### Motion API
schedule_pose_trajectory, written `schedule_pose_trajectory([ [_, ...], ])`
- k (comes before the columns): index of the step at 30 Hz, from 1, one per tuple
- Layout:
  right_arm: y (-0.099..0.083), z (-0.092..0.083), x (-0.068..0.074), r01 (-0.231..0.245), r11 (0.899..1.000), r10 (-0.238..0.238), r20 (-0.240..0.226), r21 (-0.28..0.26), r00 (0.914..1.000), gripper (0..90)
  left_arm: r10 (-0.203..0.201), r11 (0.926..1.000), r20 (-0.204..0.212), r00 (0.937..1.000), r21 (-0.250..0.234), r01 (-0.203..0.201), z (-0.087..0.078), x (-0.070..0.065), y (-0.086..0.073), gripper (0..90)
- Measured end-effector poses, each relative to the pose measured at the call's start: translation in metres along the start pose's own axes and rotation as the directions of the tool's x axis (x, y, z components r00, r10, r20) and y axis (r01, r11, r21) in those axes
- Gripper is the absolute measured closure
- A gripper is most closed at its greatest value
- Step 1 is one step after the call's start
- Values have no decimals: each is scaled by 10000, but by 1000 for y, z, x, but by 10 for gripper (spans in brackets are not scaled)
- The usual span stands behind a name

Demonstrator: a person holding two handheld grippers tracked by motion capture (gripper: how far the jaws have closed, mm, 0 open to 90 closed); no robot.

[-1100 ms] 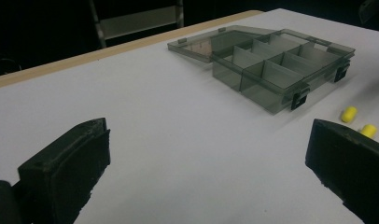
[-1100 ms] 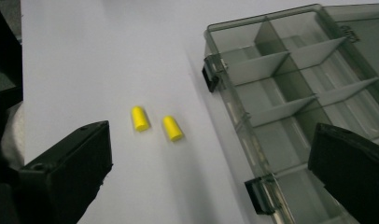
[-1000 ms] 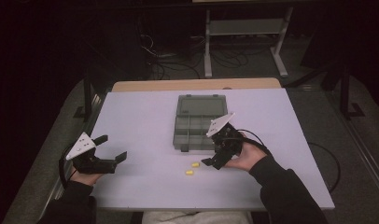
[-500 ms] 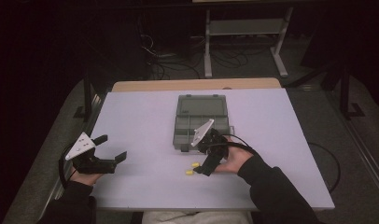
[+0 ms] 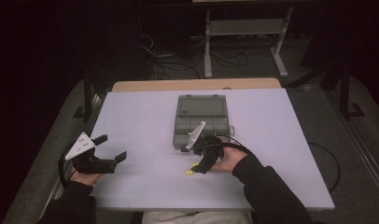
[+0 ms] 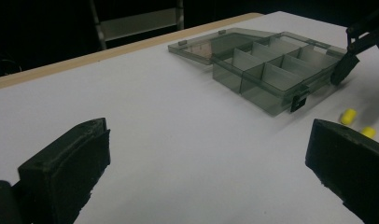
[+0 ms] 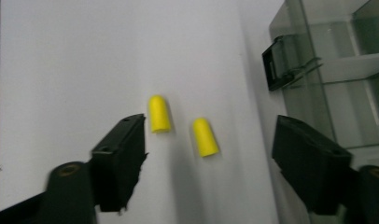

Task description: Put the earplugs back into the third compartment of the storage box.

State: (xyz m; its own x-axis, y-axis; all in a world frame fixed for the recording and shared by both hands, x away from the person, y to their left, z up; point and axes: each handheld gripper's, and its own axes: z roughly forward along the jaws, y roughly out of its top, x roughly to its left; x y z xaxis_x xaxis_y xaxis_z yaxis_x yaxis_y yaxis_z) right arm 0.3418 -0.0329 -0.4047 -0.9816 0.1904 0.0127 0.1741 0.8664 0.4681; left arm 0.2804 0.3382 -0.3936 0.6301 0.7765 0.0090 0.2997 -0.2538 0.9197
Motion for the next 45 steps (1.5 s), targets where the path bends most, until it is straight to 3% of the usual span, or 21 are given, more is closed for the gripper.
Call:
schedule_pose_trajectory([
  [3, -1, 7, -3, 36, 9995, -33, -94, 329, 10000, 353, -4, 10000, -2, 10000, -4, 4, 0, 0, 0, 0],
  [8, -1, 11, -5, 66, 9992, -57, -239, 392, 9997, 418, -12, 10000, 13, 10000, 10, 12, 0, 0, 0, 0],
  [13, -2, 18, -7, 152, 9982, -125, -477, 580, 9988, 576, -5, 10000, 17, 10000, 1, 5, 0, 0, 0, 0],
  [23, -3, 20, -8, 187, 9972, -157, -414, 725, 9990, 772, 8, 10000, 16, 10000, 39, -8, 1, 0, 0, 0],
  [30, -3, 13, -8, 123, 9984, -96, -481, 554, 9988, 789, -9, 10000, 12, 10000, 26, 9, 1, 0, 0, 0],
  [32, -3, 5, -10, 52, 9997, -41, -500, 222, 9987, 791, -11, 10000, 10, 10000, 23, 11, 1, 0, 0, 0],
  [45, 2, -34, -17, -23, 9987, 19, -78, -518, 10000, 799, -8, 10000, 8, 10000, 50, 7, 1, 0, 0, 0],
])
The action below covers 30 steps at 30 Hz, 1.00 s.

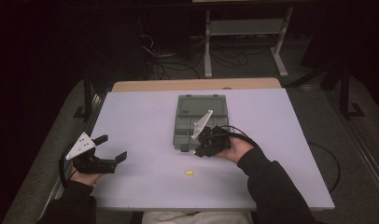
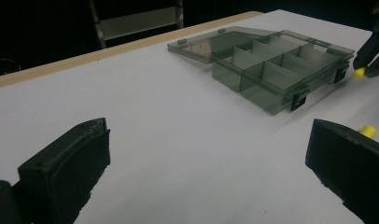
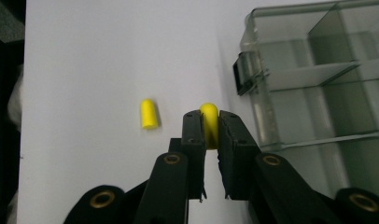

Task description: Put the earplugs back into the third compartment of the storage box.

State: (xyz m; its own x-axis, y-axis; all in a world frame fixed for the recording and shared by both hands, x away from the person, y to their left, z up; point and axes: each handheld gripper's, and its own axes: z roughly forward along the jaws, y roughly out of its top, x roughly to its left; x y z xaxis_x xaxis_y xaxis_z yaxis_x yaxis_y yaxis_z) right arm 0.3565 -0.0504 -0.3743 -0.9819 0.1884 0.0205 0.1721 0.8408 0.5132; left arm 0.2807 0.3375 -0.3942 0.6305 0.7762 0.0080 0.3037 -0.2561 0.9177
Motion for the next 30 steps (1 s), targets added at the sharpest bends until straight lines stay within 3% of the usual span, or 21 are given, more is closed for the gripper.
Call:
schedule_pose_trajectory([
  [11, 10, -18, -9, 43, 9999, -40, 256, -146, 9997, 801, 3, 10000, 6, 10000, 7, -3, 0, 0, 0, 0],
  [19, 12, -29, -21, -253, 9995, 264, 545, -196, 9982, 801, 0, 10000, 4, 10000, 13, 0, 1, 0, 0, 0],
  [26, 13, -39, -40, -592, 9981, 605, 841, -171, 9946, 801, 19, 10000, 19, 10000, 18, -19, 1, 1, 0, 0],
  [30, 9, -40, -57, -1180, 9928, 1195, 1007, -208, 9877, 801, 12, 10000, 1, 10000, 22, -12, 1, 1, 0, 0],
])
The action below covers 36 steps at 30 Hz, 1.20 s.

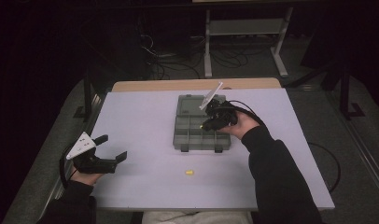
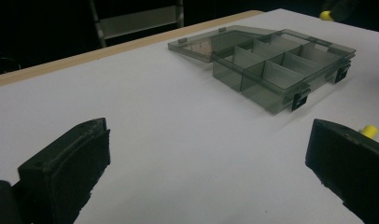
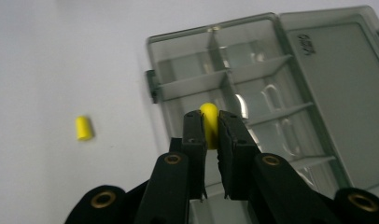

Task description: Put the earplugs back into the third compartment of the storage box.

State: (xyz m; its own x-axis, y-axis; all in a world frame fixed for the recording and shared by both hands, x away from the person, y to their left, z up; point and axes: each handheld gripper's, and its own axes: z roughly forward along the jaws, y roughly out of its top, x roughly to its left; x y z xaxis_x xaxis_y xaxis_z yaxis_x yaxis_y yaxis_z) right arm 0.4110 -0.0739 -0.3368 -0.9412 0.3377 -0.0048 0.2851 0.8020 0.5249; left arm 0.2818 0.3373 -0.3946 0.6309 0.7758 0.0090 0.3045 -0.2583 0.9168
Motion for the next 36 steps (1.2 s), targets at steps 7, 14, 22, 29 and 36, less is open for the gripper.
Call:
schedule_pose_trajectory([
  [7, -7, -1, -26, -883, 9960, 886, 310, -96, 9956, 801, -9, 10000, 32, 10000, -9, 9, 0, 1, 0, 0],
  [14, -11, 1, -39, -1244, 9919, 1256, 490, -267, 9909, 801, -8, 10000, 23, 10000, -12, 8, 0, 1, 0, 0],
  [22, -15, 17, -53, -1608, 9867, 1617, 469, -233, 9857, 799, -23, 10000, 33, 10000, 2, 23, 0, 1, 0, 0],
  [29, -12, 34, -54, -1535, 9880, 1528, 414, 156, 9874, 799, -8, 10000, 65, 10000, -12, 9, 0, 1, 0, 0],
  [36, -10, 48, -53, -1507, 9865, 1468, 624, 635, 9872, 789, -36, 10000, 68, 10000, -81, 37, -1, 1, 0, 0],
])
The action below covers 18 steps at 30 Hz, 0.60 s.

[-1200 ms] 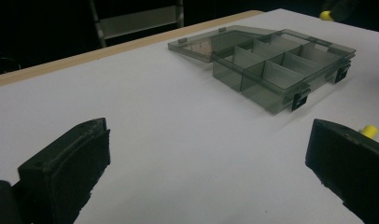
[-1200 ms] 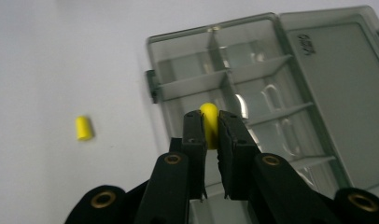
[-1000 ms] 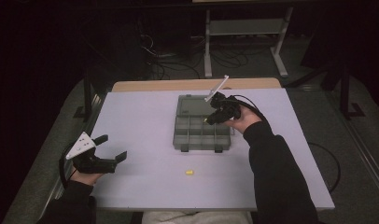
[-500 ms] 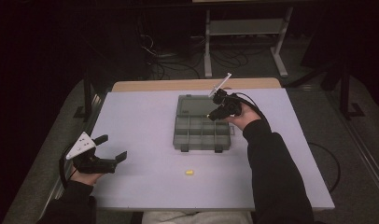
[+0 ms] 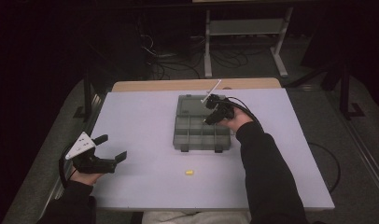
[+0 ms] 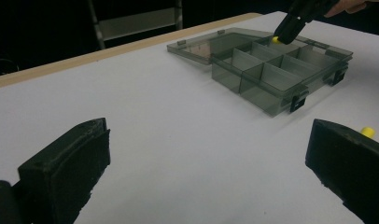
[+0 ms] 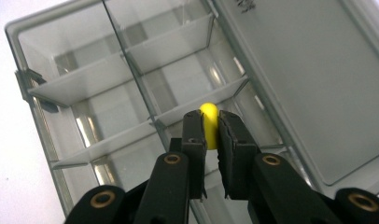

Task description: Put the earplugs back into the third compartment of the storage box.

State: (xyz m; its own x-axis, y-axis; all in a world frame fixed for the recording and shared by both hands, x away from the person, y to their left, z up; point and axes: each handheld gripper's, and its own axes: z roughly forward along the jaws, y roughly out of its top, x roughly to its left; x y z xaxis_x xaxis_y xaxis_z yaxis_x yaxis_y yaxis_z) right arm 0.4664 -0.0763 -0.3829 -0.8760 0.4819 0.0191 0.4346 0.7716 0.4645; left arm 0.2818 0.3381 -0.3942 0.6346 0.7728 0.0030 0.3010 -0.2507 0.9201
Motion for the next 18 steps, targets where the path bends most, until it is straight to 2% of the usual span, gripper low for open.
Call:
schedule_pose_trajectory([
  [4, 1, 2, 3, -3, 9999, 2, 85, 139, 10000, 664, 17, 10000, 5, 10000, 12, -17, 0, 0, 0, 0],
  [5, 2, 1, 5, -45, 9999, 43, 174, 118, 9998, 598, 3, 10000, 4, 10000, 5, -3, 0, 0, 0, 0],
  [6, 2, 1, 5, -45, 9999, 43, 174, 118, 9998, 598, 15, 10000, -1, 10000, 19, -15, 0, 0, 0, 0],
  [8, 2, -2, 6, -333, 9994, 333, 234, 7, 9992, 448, 25, 10000, 1, 10000, 26, -25, 0, 0, 0, 0],
  [10, 2, -7, 3, -894, 9956, 889, -178, -272, 9959, 355, 9, 10000, -1, 10000, 2, -9, 0, 0, 0, 0],
  [11, 2, -9, 3, -991, 9941, 982, -234, -429, 9949, 299, 14, 10000, 3, 10000, 5, -14, 0, 0, 0, 0],
  [12, 1, -11, 4, -970, 9937, 955, -299, -562, 9950, 251, 21, 10000, 1, 10000, 16, -21, 0, 0, 0, 0],
  [14, 1, -16, 7, -936, 9934, 929, -138, -658, 9956, 157, 17, 10000, -12, 10000, 14, -17, 0, 0, 0, 0],
  [16, 0, -21, 11, -929, 9918, 923, -116, -879, 9957, 125, 8, 10000, -40, 10000, 11, -8, 0, 0, 0, 0],
  [18, -1, -27, 13, -1228, 9855, 1191, -379, -1175, 9922, 51, 21, 10000, -54, 10000, 6, -21, 0, -1, 0, 0],
])
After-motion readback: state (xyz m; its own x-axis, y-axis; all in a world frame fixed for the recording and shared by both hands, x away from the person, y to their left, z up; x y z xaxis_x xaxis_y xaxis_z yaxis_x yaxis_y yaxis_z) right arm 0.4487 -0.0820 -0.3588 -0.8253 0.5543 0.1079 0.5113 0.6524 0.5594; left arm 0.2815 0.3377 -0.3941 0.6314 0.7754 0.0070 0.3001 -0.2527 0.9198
